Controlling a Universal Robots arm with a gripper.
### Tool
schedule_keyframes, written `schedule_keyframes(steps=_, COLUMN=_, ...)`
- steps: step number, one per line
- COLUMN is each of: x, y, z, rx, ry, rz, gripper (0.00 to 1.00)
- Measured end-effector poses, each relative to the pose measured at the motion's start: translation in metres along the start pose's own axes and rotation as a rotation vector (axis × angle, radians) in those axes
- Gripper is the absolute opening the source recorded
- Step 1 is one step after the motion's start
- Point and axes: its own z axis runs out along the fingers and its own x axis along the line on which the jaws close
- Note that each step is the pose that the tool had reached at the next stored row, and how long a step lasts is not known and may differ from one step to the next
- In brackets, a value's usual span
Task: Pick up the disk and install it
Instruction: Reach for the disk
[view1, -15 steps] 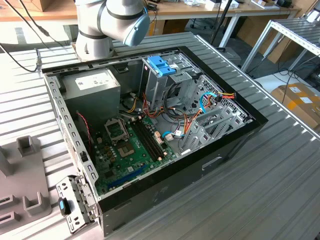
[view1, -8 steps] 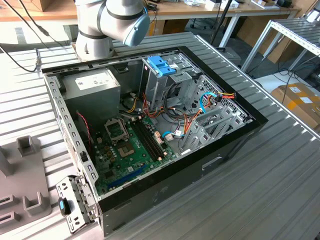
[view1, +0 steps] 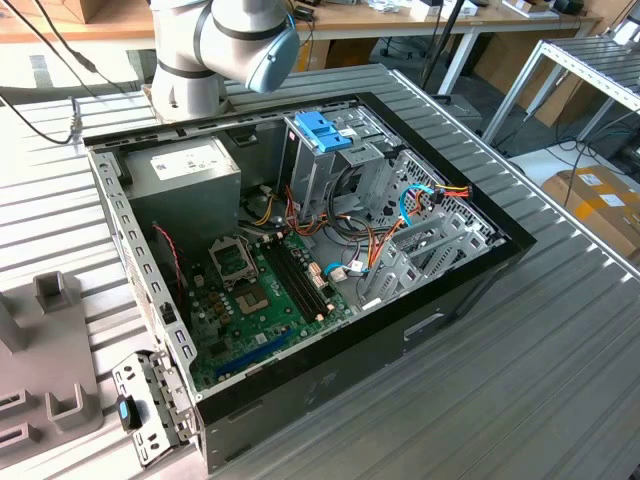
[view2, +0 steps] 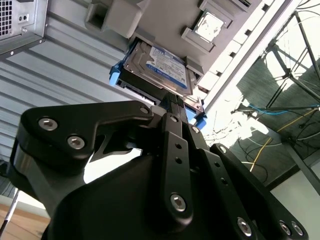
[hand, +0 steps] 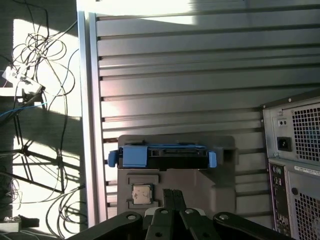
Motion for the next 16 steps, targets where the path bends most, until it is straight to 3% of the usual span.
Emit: schedule_keyframes(steps=16, x=0.0117, y=-0.0009, z=-0.0002, rx=-0.0001, ry=-0.0001, rz=0.0, gripper=0.11)
